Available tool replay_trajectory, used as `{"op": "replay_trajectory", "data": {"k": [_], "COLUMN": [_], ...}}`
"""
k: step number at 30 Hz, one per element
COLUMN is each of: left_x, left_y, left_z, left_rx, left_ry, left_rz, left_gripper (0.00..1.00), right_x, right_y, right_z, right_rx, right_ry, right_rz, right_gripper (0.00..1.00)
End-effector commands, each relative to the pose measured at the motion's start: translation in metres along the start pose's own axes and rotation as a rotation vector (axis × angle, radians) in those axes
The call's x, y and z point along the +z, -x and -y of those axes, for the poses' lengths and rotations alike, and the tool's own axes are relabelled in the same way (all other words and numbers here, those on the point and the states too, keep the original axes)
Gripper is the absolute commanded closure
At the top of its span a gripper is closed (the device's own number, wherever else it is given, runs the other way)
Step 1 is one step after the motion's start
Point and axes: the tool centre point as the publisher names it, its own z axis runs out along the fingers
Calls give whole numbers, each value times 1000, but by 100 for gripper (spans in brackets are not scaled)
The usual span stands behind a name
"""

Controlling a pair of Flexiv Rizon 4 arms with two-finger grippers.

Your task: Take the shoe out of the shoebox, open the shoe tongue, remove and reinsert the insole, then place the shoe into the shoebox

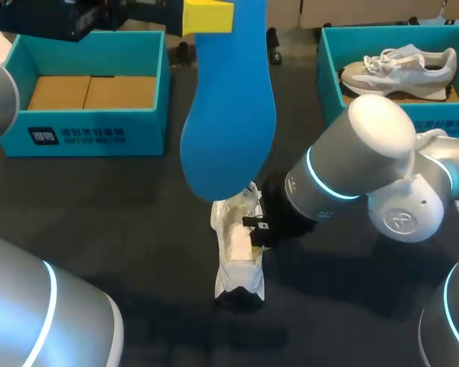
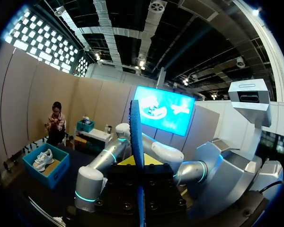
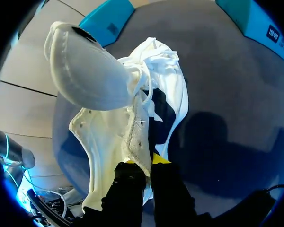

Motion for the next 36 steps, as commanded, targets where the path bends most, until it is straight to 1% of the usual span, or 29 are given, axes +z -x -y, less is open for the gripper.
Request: {"op": "replay_trajectory", "data": {"k": [1, 2, 6, 7, 8, 9, 10, 11, 12, 13, 14, 15, 16, 28, 29, 31, 32, 36], "left_x": [1, 1, 1, 1, 1, 1, 1, 1, 1, 1, 1, 1, 1, 1, 1, 1, 1, 1], "left_y": [1, 1, 1, 1, 1, 1, 1, 1, 1, 1, 1, 1, 1, 1, 1, 1, 1, 1], "left_z": [1, 1, 1, 1, 1, 1, 1, 1, 1, 1, 1, 1, 1, 1, 1, 1, 1, 1], "left_rx": [0, 0, 0, 0, 0, 0, 0, 0, 0, 0, 0, 0, 0, 0, 0, 0, 0, 0], "left_ry": [4, 4, 4, 4, 4, 4, 4, 4, 4, 4, 4, 4, 4, 4, 4, 4, 4, 4], "left_rz": [0, 0, 0, 0, 0, 0, 0, 0, 0, 0, 0, 0, 0, 0, 0, 0, 0, 0], "left_gripper": [100, 100, 100, 100, 100, 100, 100, 100, 100, 100, 100, 100, 100, 100, 100, 100, 100, 100], "right_x": [-6, -9, -28, -34, -40, -46, -53, -59, -65, -71, -77, -83, -90, -90, -91, -101, -107, -132], "right_y": [-2, -2, -7, -8, -10, -11, -13, -14, -15, -17, -19, -21, -26, -26, -26, -28, -31, -39], "right_z": [2, 2, 1, 1, 0, 0, -1, -2, -3, -5, -7, -10, -13, -13, -14, -20, -23, -34], "right_rx": [4, 7, -7, -17, -18, -28, -45, -50, -63, -90, -89, -109, -154, -154, -145, -131, -135, -120], "right_ry": [17, 22, 53, 66, 66, 81, 95, 96, 105, 116, 109, 99, 93, 93, 97, 166, 187, 233], "right_rz": [9, 14, -10, -36, -30, -52, -96, -95, -125, -194, -191, -210, -224, -224, -280, -357, -393, -445], "right_gripper": [15, 0, 0, 0, 0, 0, 0, 0, 0, 0, 0, 0, 0, 0, 0, 0, 0, 0]}}
